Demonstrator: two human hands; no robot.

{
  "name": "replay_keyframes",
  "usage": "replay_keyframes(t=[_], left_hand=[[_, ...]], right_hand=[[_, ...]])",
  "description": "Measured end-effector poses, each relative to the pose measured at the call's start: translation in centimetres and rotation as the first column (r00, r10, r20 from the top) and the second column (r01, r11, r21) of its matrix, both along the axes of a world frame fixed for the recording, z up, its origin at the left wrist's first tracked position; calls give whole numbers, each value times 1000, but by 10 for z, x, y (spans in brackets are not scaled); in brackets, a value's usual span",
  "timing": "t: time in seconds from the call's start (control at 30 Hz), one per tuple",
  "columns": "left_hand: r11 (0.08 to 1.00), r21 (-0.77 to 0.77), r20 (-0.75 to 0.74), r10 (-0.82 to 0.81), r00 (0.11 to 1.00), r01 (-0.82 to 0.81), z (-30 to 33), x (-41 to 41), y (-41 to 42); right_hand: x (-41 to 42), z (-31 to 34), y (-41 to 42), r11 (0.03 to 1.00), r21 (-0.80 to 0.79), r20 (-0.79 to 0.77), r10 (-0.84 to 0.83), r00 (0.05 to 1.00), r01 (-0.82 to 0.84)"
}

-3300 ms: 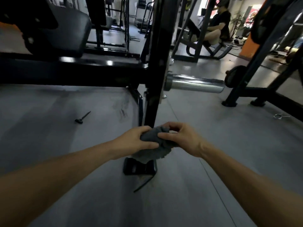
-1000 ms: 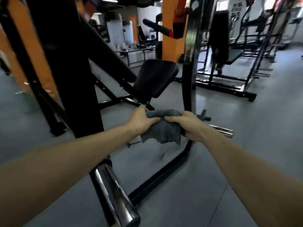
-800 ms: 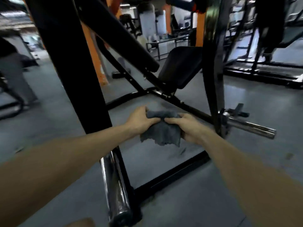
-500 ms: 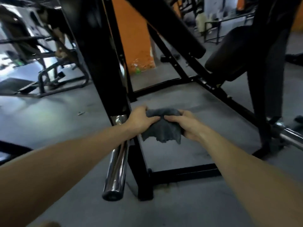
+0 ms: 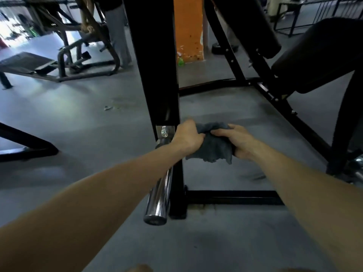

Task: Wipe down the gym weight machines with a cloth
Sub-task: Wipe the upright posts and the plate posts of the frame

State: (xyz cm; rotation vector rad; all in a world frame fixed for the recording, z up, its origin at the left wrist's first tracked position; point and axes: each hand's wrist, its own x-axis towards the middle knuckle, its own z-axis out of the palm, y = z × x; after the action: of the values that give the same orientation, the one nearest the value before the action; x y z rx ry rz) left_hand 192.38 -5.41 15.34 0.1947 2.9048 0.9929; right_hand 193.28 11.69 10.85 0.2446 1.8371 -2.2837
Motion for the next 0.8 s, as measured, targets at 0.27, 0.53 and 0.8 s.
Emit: replay_keyframes(t=[0.27,0.53,0.8], left_hand=[[931,99,119,338,933,-350,-54,-8,59],[864,191,155,442,884,-466,-152,-12,64],[954,-83,143,298,944,-289,-300,37,2]], right_hand=[[-19,-45,17,1000,7,60,15,998,-15],[-41,-140,34,994,57,181,77,980,-89],[-33,-267,-5,865,484,9,146,989,-132]])
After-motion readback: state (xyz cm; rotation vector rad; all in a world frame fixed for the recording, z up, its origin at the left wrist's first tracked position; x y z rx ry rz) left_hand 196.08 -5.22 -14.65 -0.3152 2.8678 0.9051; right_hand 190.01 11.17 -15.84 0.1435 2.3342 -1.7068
